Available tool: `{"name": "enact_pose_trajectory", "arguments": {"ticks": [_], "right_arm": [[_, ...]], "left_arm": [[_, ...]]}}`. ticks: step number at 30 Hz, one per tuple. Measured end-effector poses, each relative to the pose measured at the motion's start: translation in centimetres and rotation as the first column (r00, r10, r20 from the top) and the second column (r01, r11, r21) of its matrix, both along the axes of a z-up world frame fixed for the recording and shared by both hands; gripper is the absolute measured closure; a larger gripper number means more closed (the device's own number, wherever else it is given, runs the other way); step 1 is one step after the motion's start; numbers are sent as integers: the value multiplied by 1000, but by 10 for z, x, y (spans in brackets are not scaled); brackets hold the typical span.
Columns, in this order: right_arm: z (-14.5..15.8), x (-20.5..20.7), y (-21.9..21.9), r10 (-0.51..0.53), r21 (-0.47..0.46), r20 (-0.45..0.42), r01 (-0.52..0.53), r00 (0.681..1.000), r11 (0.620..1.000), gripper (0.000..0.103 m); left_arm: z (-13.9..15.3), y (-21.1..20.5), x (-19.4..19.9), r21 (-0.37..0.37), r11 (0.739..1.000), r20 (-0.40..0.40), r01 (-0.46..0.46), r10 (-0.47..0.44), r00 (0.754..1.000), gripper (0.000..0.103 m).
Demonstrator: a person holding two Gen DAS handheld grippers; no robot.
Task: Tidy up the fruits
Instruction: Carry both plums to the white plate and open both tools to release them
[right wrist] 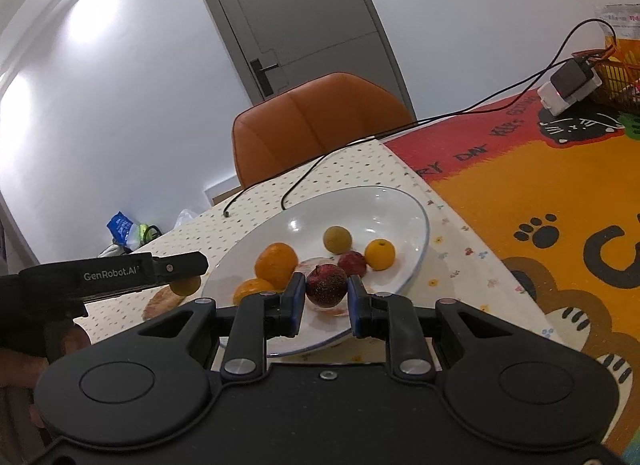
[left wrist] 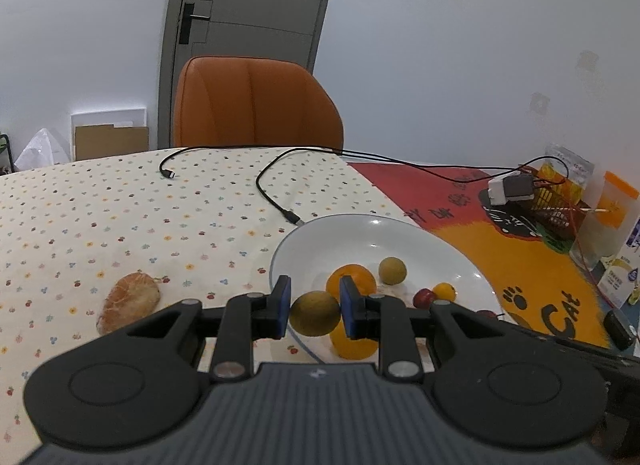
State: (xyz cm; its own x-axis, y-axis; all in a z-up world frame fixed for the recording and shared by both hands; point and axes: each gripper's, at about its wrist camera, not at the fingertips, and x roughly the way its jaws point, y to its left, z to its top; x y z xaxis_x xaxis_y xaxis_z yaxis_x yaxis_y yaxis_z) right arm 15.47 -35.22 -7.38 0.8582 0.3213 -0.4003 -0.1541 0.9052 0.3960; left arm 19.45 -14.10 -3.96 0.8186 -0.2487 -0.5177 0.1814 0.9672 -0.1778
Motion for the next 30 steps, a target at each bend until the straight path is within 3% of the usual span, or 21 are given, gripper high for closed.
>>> {"name": "enact_pose_trajectory", "arguments": {"ticks": [11,16,20,30], "right_arm": [[5,5,-1,-23,-18,16,23,1000,1000,81],[10,-1,9,-21,-56,33,23,999,998,53],[11,-4,19,-1,-68,26,3,1000,998,45],[21,-12,45,45,-111,36,-41,998,993,30]], "left_arm": [[5,14,-1,-17,999,5,-31,31,999,74],[8,28,-10,-11,998,-2,-58,58,998,65],[11,41,-21,1,997,12,-83,83,997,48],[19,77,-40,-8,986,32,-168,168,985,30]]}}
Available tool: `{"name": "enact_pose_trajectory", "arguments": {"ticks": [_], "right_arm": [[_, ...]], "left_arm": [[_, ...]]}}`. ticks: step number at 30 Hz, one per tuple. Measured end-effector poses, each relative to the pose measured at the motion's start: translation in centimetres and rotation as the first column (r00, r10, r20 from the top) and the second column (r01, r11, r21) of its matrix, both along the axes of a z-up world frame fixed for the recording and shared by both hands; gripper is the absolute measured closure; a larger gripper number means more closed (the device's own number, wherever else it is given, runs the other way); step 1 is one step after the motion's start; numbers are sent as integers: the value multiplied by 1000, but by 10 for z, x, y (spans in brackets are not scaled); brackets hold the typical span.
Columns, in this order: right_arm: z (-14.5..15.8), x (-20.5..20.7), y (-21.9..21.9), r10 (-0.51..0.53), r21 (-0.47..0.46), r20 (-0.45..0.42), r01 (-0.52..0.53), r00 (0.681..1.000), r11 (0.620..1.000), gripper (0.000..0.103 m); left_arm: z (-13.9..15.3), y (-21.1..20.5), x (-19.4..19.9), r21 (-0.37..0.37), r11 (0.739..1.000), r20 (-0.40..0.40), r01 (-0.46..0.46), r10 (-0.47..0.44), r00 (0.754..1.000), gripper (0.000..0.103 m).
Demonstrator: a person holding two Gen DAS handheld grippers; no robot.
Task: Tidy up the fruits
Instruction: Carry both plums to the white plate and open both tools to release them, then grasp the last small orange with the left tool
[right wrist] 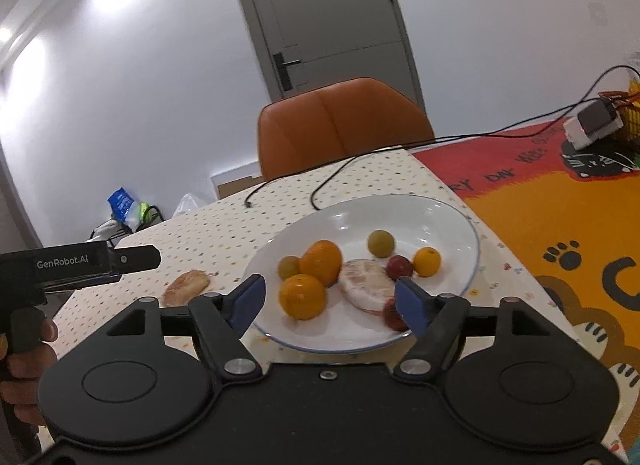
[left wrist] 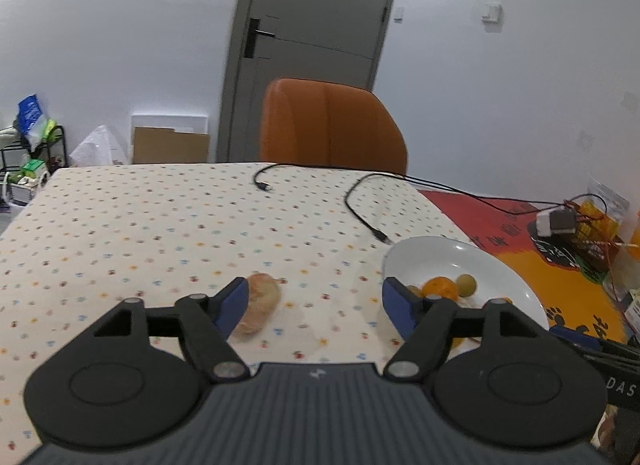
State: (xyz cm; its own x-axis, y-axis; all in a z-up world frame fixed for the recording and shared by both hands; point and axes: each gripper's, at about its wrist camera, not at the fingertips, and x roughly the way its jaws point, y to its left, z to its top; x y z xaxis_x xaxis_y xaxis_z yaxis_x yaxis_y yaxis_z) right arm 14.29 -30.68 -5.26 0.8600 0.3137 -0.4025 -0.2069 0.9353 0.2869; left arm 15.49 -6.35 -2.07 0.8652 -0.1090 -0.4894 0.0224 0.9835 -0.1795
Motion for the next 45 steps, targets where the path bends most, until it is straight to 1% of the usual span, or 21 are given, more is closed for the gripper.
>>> {"name": "enact_pose_trajectory", "arguments": {"ticks": [5,7,14,18,22,26,31,37,42,44,45], "right_arm": [[2,0,12,19,-10,-5,-19,1000,1000,27],[3,-2,18,29,-11,-4,-29,1000,1000,23],[8,-5,36,62,-22,7,-62,998,998,11],[8,-6,45,81,-24,7,-81,997,996,1],[5,-4,52,128,15,-7,-128,992,992,0],[2,-3,60,142,3,-20,-142,990,990,0],[-1,-5,65,172,22,-31,-172,985,985,0],[-6,-3,72,200,21,-55,-199,978,980,0],[-12,0,79,215,7,-77,-215,974,977,0],[-15,1,83,220,-5,-81,-221,972,975,0],[-16,2,85,221,-11,-86,-223,971,975,1]], "left_arm": [[4,14,-8,9,1000,1,-22,22,1000,26],[5,20,-12,11,999,2,-32,32,999,24],[0,38,-19,10,998,-16,-61,61,998,24],[-5,48,-22,7,997,-30,-81,82,996,24],[-10,56,-24,4,996,-46,-92,92,995,24],[-16,62,-27,0,996,-62,-94,94,994,24],[-25,66,-28,-18,996,-86,-85,83,993,24],[-36,66,-23,-24,997,-107,-76,73,992,24],[-48,65,-19,-33,997,-121,-68,64,991,30],[-52,65,-17,-34,998,-129,-60,55,990,37],[-54,65,-15,-36,998,-136,-54,49,990,39]]}}
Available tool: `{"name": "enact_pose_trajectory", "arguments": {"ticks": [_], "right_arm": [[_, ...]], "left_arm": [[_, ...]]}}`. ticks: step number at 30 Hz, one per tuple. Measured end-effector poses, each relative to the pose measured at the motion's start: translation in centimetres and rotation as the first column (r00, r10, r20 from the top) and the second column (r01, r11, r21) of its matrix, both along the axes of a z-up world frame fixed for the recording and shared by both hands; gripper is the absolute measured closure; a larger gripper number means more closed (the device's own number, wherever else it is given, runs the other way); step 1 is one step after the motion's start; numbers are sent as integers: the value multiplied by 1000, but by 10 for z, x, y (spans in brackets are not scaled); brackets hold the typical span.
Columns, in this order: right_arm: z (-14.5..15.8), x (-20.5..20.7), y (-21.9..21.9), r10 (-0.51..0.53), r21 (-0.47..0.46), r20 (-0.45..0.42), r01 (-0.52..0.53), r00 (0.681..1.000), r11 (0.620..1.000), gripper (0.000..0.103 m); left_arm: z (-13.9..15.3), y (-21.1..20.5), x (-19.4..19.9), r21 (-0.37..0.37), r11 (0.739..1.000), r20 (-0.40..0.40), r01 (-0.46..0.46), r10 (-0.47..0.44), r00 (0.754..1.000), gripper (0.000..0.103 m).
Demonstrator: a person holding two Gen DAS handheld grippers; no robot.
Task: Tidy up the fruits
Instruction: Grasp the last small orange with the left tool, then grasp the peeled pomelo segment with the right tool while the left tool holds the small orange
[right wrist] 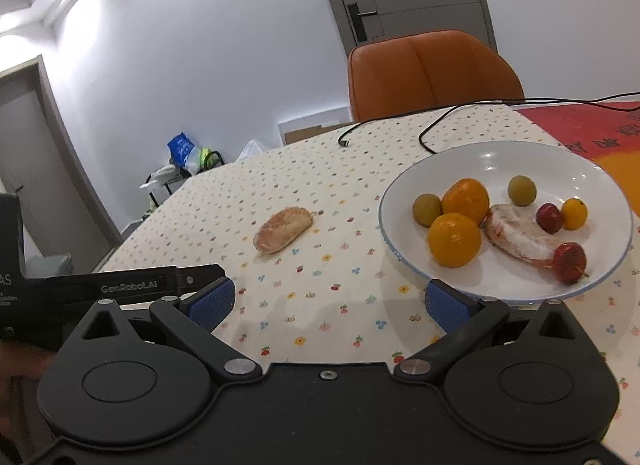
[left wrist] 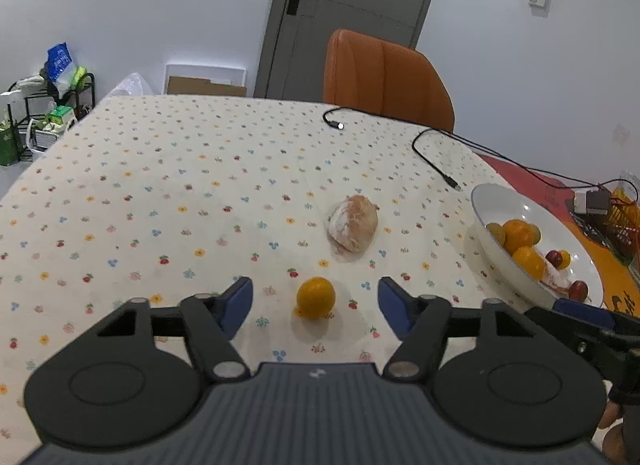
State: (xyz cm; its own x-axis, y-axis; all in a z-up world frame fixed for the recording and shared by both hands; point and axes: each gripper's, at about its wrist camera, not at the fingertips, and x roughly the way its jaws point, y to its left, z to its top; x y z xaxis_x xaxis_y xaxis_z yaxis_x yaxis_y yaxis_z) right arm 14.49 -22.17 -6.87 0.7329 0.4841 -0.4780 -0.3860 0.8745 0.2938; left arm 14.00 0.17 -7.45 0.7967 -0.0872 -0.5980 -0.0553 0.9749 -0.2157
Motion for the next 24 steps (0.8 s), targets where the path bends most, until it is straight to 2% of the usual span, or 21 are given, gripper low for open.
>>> {"name": "enact_pose_trajectory", "arguments": {"ticks": [6,8,10,24], "right_arm": [[-6,9,10,19,-18,-27,-19,999,1000,9],[-6,11,14,25,-19,-29,-26,999,999,11],[-6,15,18,32,-22,-34,-33,999,999,16],[2,44,67,92,-35,-52,-94,994,995,27]], "left_arm": [[-8,0,7,20,1000,-5,0,0,1000,61],[-9,3,8,3,1000,-7,-7,7,1000,83],[-7,9,9,-29,1000,-12,-5,5,1000,83],[2,61,4,-47,993,23,-111,112,993,83]]}}
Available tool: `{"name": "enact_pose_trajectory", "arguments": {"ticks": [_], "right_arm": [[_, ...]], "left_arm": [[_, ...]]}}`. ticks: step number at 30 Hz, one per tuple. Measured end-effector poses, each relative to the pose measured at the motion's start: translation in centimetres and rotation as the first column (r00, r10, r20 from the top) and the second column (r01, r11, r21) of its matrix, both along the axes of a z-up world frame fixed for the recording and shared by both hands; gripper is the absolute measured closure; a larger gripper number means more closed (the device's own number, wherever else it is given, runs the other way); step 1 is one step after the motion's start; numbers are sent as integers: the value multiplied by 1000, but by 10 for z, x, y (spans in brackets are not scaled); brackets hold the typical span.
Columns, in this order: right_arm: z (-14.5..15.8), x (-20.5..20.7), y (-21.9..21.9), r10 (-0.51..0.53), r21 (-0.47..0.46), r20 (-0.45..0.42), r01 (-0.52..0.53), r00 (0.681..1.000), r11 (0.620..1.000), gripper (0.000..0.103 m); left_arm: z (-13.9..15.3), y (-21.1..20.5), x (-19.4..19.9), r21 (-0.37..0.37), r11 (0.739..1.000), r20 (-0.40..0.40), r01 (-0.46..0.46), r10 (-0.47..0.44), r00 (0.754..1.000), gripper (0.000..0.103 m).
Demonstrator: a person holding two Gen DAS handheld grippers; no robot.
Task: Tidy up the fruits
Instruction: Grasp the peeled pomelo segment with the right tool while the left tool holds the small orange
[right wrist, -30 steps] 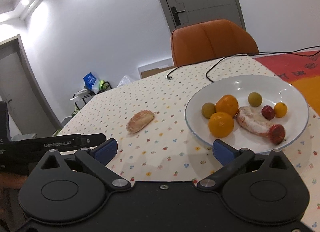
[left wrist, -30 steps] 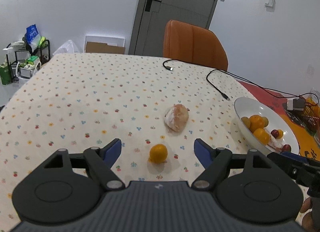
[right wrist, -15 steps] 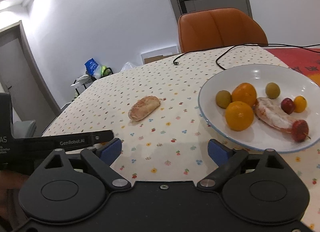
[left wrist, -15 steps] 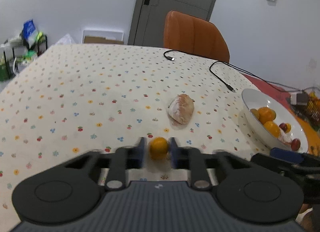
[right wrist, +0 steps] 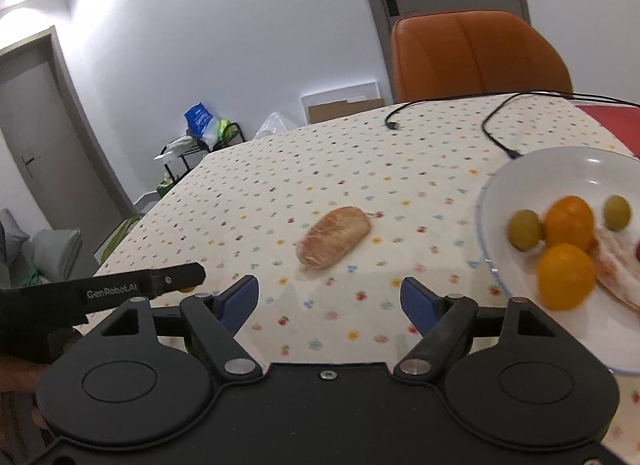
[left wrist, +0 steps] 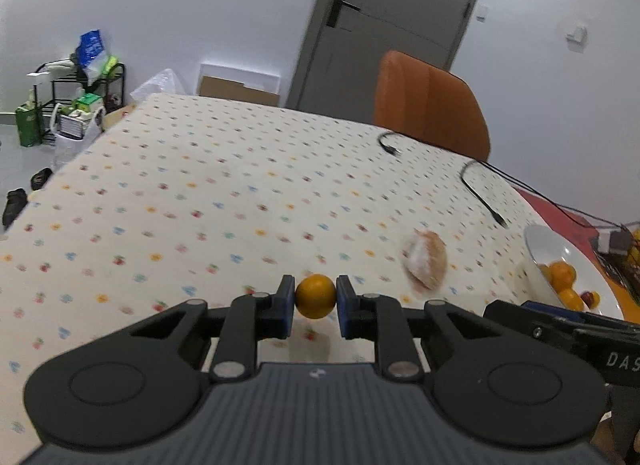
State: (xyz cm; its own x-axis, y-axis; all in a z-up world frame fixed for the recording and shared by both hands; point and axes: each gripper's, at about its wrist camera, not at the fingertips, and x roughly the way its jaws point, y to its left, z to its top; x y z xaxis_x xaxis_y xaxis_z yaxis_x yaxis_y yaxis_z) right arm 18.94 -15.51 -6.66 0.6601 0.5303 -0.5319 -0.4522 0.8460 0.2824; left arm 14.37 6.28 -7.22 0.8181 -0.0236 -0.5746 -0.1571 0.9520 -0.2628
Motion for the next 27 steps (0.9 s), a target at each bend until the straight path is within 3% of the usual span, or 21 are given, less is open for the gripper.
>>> {"name": "enact_pose_trajectory", "arguments": {"ticks": [13,27], "right_arm": [[-6,34,35,18,-41,-63,-21,998,999,37],[-8,70,54,13,-55,-80,-18,997,998,38]], "left_arm": [[9,47,2,10,995,18,-101,101,995,83],[7,67,12,7,990,7,-139,139,990,83]]}}
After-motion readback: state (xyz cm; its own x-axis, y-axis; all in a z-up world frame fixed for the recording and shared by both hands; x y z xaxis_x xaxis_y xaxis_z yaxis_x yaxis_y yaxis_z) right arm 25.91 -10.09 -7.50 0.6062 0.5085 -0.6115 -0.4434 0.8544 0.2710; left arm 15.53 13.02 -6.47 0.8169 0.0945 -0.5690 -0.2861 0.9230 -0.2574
